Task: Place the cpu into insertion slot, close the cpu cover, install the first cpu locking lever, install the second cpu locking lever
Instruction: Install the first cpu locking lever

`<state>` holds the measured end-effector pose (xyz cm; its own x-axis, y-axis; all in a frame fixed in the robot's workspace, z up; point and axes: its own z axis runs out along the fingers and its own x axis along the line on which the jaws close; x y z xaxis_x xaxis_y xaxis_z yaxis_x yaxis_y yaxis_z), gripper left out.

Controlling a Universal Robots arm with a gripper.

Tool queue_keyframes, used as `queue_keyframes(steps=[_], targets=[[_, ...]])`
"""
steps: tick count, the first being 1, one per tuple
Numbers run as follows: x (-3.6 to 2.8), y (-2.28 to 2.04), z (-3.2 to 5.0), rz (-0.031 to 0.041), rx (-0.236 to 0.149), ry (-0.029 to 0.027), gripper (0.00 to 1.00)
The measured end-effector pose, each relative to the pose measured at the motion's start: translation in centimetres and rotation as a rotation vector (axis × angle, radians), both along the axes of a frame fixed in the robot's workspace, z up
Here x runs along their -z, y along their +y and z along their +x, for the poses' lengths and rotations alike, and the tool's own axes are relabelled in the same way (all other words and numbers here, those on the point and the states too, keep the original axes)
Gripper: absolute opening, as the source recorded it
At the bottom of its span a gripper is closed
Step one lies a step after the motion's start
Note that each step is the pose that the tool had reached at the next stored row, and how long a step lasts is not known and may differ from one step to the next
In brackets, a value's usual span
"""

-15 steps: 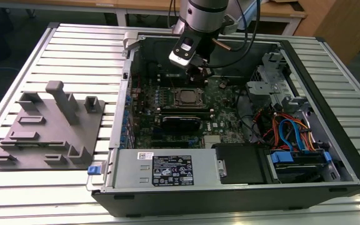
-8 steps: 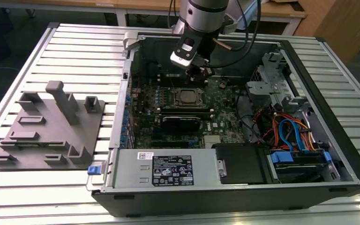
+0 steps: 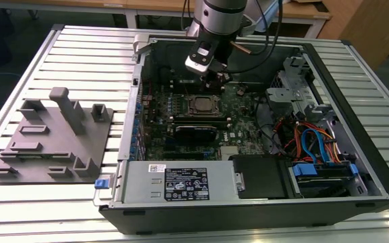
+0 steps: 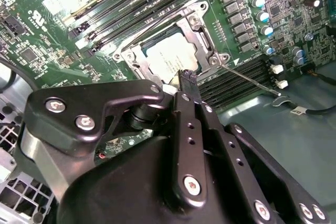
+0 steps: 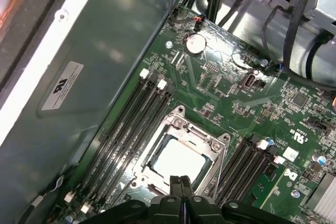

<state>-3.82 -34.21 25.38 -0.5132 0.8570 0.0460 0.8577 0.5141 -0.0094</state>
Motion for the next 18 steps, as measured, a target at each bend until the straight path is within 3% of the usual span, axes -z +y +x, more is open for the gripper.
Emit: queue_keyframes(steps=[18], targets=[[0.0,0.0,0.0,0.0,-0.079,0.0,0.11]])
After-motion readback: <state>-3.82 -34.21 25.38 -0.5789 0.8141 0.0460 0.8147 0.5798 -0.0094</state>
